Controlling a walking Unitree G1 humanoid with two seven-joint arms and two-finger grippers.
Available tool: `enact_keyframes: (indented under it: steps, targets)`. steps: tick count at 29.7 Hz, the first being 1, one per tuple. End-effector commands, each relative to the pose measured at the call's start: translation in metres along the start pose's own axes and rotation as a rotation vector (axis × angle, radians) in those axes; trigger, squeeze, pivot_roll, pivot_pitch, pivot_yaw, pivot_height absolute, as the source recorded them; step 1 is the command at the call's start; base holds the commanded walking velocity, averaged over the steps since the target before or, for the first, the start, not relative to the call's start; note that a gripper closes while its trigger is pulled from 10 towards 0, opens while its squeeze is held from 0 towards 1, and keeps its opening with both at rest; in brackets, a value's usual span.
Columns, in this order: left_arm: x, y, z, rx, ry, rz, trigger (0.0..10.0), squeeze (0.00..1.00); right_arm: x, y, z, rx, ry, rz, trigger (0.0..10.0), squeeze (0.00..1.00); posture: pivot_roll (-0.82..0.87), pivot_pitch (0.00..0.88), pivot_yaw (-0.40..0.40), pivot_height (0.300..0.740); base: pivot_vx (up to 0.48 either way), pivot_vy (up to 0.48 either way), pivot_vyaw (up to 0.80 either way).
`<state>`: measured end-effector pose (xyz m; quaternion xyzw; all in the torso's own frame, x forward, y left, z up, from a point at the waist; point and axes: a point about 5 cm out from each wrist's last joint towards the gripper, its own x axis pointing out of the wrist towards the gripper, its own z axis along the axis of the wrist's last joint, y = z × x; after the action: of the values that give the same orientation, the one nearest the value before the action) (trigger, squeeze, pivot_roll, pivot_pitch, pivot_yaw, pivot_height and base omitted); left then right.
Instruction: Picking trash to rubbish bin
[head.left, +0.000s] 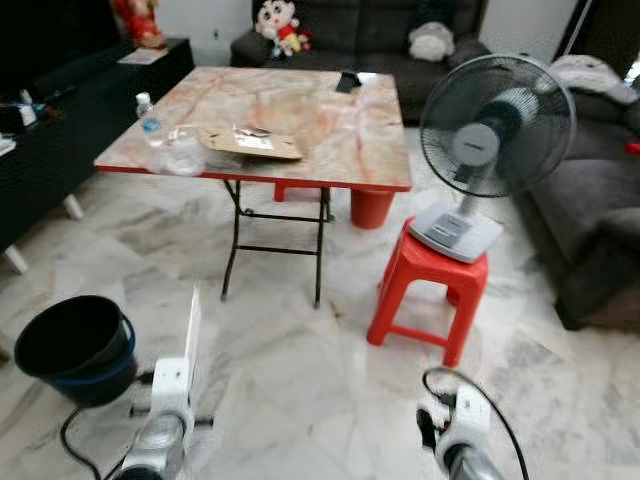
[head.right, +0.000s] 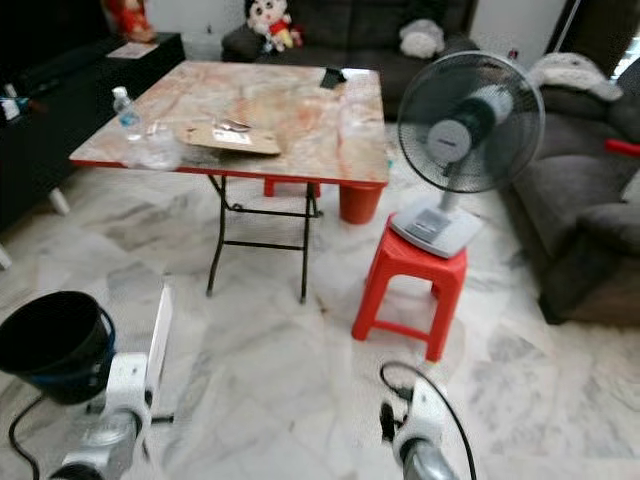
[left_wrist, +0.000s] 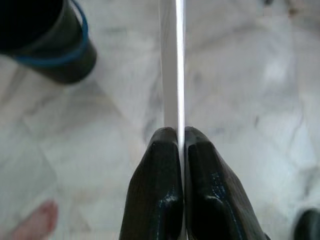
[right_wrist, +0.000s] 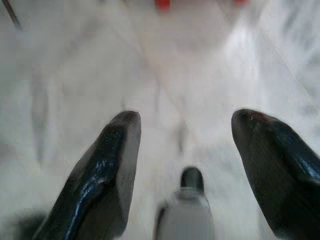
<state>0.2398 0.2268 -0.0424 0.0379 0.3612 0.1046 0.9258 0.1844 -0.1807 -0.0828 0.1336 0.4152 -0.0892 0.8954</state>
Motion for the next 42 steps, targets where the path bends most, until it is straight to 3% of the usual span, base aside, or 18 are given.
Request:
enact_keyframes:
  steps: [1,4,8,14,20,28,34,42]
  targets:
    - [-0.003,0.005,-0.016,-0.028,0.065,0.026,10.0,0.00,0.001,0.003,0.001,-0.017,0.008,0.005,10.0,0.00,0.02,0.000,-0.020,0.740,0.000,0.000,0.00]
    - [-0.009,0.009,-0.041,-0.034,0.151,0.038,10.0,0.00,-0.003,0.004,-0.016,0.000,0.062,0.000,10.0,0.00,0.01,0.000,-0.013,0.740,0.000,0.000,0.00]
    - [-0.013,0.010,-0.052,-0.024,0.183,0.038,10.0,0.00,-0.002,0.008,-0.017,-0.045,0.094,0.024,10.0,0.00,0.01,0.000,-0.006,0.740,0.000,0.000,0.00]
    - [-0.012,0.013,-0.050,-0.032,0.185,0.041,10.0,0.00,0.003,0.020,-0.001,-0.089,0.062,0.063,10.0,0.00,0.02,0.000,-0.007,0.740,0.000,0.000,0.00]
    - [-0.012,0.011,-0.050,-0.022,0.182,0.029,10.0,0.00,0.004,0.026,0.000,-0.179,0.071,0.082,10.0,0.00,0.03,0.000,-0.008,0.740,0.000,0.000,0.33]
    - [-0.014,0.014,-0.054,-0.018,0.191,0.031,10.0,0.00,0.001,0.021,-0.009,-0.127,0.092,0.062,10.0,0.00,0.03,0.000,0.000,0.740,0.000,0.000,0.58]
    - [-0.014,0.014,-0.053,-0.015,0.189,0.017,10.0,0.00,0.000,0.018,-0.012,-0.161,0.086,0.057,10.0,0.00,0.02,0.000,0.005,0.740,0.000,0.000,0.00]
    - [-0.014,0.015,-0.055,-0.014,0.194,0.032,10.0,0.00,-0.001,0.018,-0.015,-0.185,0.099,0.059,10.0,0.00,0.03,0.000,-0.004,0.740,0.270,0.000,0.80]
